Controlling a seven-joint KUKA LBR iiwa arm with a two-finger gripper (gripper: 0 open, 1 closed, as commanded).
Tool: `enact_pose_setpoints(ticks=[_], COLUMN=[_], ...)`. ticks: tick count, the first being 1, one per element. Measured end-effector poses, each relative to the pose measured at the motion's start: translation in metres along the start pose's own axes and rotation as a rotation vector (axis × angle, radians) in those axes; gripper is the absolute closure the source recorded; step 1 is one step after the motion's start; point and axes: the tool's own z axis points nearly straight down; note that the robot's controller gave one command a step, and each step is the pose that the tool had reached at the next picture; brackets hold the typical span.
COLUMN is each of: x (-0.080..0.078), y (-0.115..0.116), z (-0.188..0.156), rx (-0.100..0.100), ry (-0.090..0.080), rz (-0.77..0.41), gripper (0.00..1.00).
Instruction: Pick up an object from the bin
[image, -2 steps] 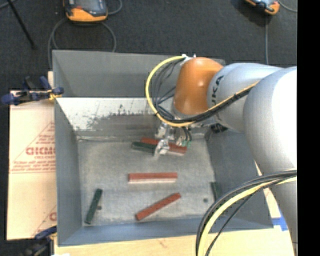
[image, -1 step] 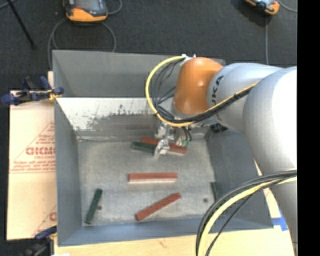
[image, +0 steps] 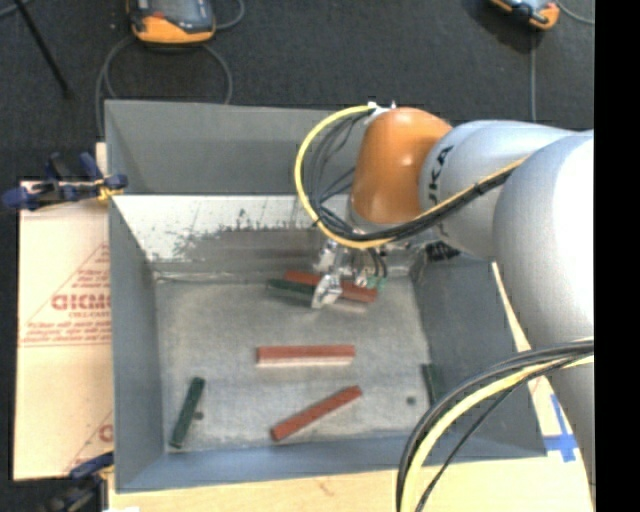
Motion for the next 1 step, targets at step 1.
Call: enact_pose_setpoints(ticks=[1], x=[-0.0016], y=[0.0004], z=[-0.0608], rx=[-0.001], ry=[-0.004], rz=[-0.002], gripper=[1.0])
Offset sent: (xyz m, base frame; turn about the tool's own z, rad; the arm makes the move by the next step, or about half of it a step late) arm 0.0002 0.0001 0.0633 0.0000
